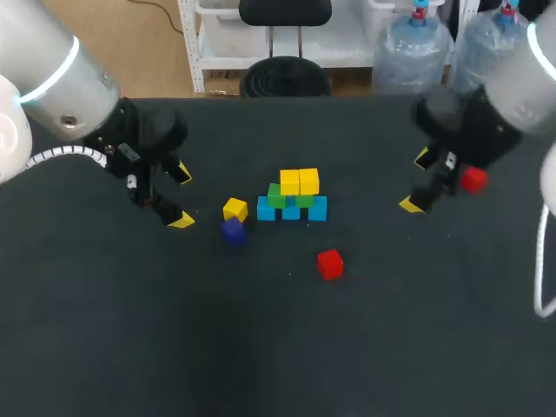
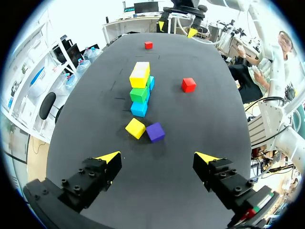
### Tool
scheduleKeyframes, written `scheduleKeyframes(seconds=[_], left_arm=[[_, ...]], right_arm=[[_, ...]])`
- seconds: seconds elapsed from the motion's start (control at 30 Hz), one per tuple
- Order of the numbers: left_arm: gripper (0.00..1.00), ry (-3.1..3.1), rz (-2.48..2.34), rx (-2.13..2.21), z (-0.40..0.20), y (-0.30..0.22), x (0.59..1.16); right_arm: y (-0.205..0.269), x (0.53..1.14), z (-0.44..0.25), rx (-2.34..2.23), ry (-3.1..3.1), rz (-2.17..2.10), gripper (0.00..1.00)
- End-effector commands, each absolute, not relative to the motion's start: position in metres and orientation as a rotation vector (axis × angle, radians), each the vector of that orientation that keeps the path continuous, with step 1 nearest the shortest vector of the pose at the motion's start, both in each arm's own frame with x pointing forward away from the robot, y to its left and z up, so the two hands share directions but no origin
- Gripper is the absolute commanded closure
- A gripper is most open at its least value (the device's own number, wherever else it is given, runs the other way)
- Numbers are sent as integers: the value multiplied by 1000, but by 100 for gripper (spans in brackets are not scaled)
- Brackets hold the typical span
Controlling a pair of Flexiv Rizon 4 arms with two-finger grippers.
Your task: Place the blue cubes, place green cubes on the blue cubes, place the yellow cubes on the green cubes, then place the red cubes on the yellow cubes, and place purple cube on the red cubes.
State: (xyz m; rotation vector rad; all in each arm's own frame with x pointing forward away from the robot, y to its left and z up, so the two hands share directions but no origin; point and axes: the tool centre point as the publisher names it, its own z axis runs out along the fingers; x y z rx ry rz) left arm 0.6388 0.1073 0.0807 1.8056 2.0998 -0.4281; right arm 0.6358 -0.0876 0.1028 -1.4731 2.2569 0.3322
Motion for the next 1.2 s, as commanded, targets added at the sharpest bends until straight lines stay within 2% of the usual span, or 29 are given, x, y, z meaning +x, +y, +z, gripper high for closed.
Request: scheduleKeyframes(seconds=[0.03,1.03,1.2], left_arm=[[0,2097,-429,1806,80,108,639],[0,2097,-429,1806,80,108,639],[0,2067,-458,1838,70,130,629]], right_arm=[[-94,629,99,-1375,2133,405,0],[-88,634,97,-1470,2168,390,0],[-88,634,97,-1470,2168,390,0]])
